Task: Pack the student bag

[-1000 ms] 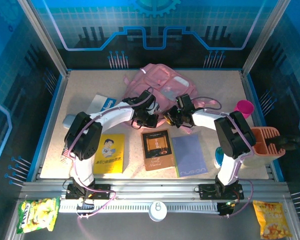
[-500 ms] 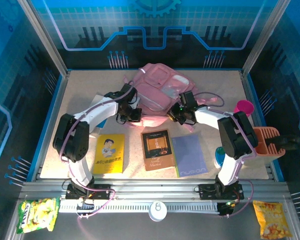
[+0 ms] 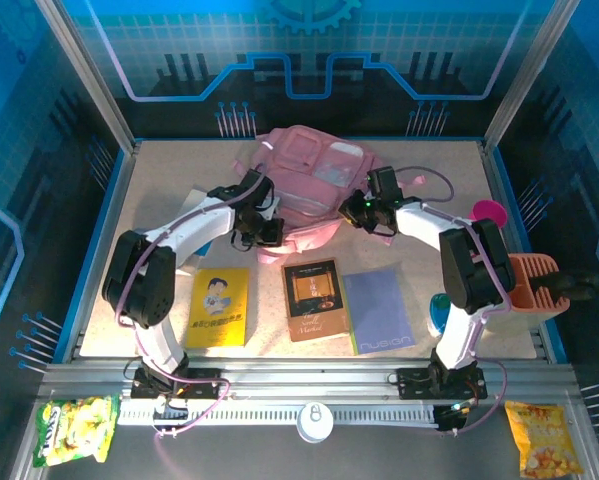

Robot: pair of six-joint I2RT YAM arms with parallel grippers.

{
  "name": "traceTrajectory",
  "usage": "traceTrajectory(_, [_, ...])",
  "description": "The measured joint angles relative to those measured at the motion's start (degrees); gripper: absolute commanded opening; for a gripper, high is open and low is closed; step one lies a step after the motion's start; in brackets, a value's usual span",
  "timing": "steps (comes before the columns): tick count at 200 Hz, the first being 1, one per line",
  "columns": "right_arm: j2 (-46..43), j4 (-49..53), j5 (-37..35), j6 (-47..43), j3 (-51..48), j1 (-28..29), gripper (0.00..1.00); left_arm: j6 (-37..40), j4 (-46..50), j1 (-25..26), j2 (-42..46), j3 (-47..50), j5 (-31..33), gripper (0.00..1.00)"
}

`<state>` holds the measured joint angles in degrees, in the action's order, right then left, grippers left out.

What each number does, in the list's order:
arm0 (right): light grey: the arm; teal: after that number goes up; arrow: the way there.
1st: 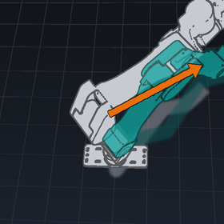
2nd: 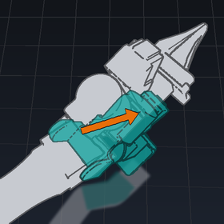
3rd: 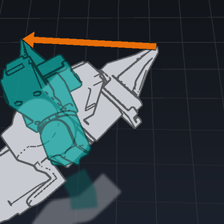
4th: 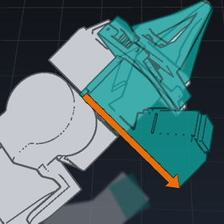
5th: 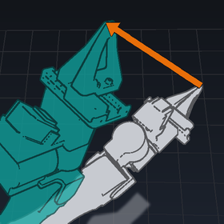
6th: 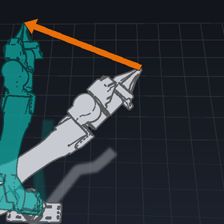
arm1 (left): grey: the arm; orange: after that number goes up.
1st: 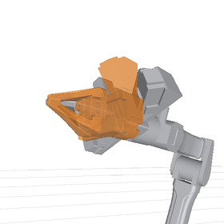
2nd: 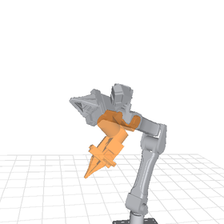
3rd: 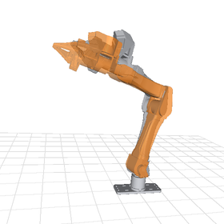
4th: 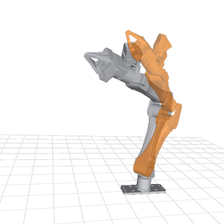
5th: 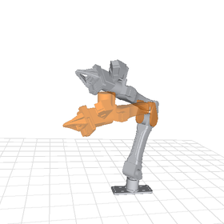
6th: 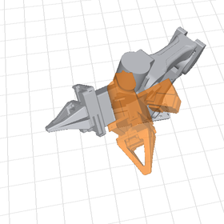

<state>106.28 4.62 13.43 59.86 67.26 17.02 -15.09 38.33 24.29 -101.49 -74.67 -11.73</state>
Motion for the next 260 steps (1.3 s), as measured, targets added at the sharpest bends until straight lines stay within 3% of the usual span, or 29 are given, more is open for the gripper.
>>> traceTrajectory(12, [0.44, -0.04, -0.50, -0.90, 0.26, -0.61, 0.31, -0.46, 0.37, 1.57, -0.02, -0.57, -0.20, 0.00])
traceTrajectory(35, [0.24, 0.07, -2.45, -1.33, 0.24, -1.73, 0.59, -1.51, 1.09, 4.48, -1.18, -4.02, -0.87, 0.00])
traceTrajectory(58, [-3.19, 0.94, -4.74, -1.66, -1.77, -2.27, 0.70, -2.08, 1.97, 5.99, -3.89, -8.31, -1.68, 0.00])
traceTrajectory(95, [-14.32, 2.91, -5.57, 1.84, -8.31, -1.81, 0.76, -2.99, 3.61, 6.36, -9.11, -14.12, -2.89, 0.00])
traceTrajectory(126, [-17.92, 3.87, -6.58, 6.54, -12.15, 0.83, 0.83, -2.99, 4.87, 6.99, -11.91, -17.27, -3.61, 0.00])
traceTrajectory(161, [-17.25, 4.46, -7.21, 11.08, -14.49, 3.72, 0.84, -3.02, 5.14, 7.80, -12.70, -18.23, -4.22, 0.00])
traceTrajectory(216, [-9.57, 3.72, -4.98, 11.80, -9.44, 3.98, 0.84, -3.02, 5.38, 7.93, -13.00, -18.29, -4.68, 0.00])
traceTrajectory(260, [-6.32, 3.30, -4.02, 12.72, -7.89, 4.02, 0.72, -2.99, 5.55, 8.00, -13.25, -18.29, -4.72, 0.00])
